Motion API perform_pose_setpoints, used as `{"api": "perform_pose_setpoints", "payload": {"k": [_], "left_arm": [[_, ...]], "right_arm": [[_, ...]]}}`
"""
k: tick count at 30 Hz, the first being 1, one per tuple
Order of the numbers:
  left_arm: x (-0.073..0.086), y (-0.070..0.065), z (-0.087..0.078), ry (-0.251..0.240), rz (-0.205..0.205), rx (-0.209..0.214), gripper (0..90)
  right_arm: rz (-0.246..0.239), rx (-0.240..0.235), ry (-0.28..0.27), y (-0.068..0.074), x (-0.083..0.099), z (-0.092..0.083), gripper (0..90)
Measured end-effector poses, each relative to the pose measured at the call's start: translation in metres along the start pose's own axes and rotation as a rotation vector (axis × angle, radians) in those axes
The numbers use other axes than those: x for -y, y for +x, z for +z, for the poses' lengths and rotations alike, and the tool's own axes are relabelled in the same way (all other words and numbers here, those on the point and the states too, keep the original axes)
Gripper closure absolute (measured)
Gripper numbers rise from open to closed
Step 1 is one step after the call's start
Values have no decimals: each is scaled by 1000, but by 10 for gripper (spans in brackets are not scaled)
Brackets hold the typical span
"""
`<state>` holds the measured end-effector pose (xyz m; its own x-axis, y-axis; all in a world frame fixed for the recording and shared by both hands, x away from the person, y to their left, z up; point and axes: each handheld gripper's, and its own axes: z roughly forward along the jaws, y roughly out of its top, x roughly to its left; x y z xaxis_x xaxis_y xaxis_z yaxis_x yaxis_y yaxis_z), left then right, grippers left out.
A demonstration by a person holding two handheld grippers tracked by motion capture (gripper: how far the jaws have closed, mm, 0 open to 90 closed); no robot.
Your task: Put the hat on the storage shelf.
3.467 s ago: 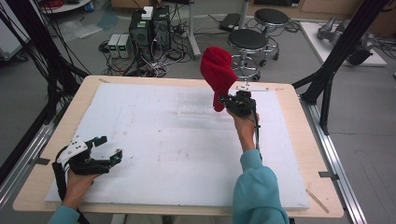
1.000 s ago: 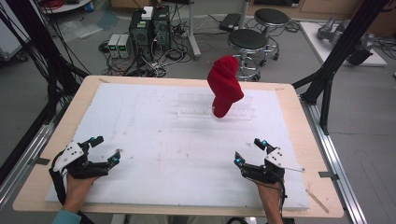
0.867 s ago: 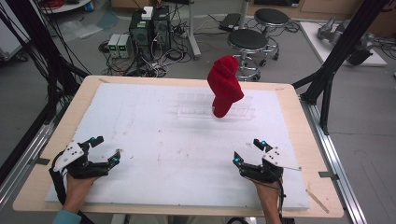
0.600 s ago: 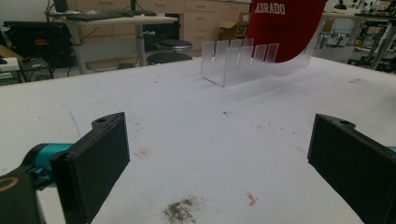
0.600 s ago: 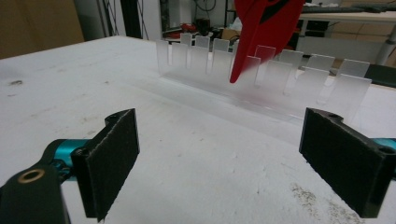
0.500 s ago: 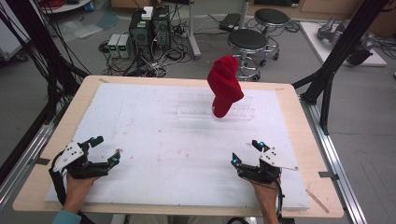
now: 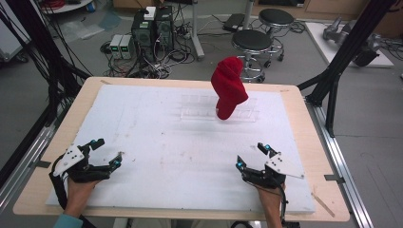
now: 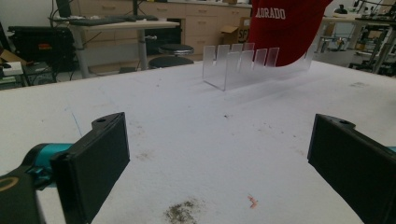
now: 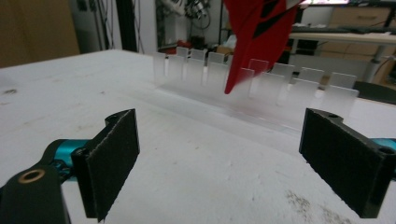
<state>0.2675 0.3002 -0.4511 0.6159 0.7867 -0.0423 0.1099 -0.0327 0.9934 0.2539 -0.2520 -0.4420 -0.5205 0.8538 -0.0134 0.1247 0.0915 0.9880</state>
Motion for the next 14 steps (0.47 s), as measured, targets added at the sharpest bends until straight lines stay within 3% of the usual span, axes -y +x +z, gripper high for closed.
{"api": "perform_pose_setpoints", "payload": {"k": [2,14], "left_arm": [[0,0,0,-1,-4,-1,59],[0,0,0,-1,-2,-1,59]], "right_arm": [[27,9,23,-2,8,0,111],[18,23,12,-4,8,-2,111]]}}
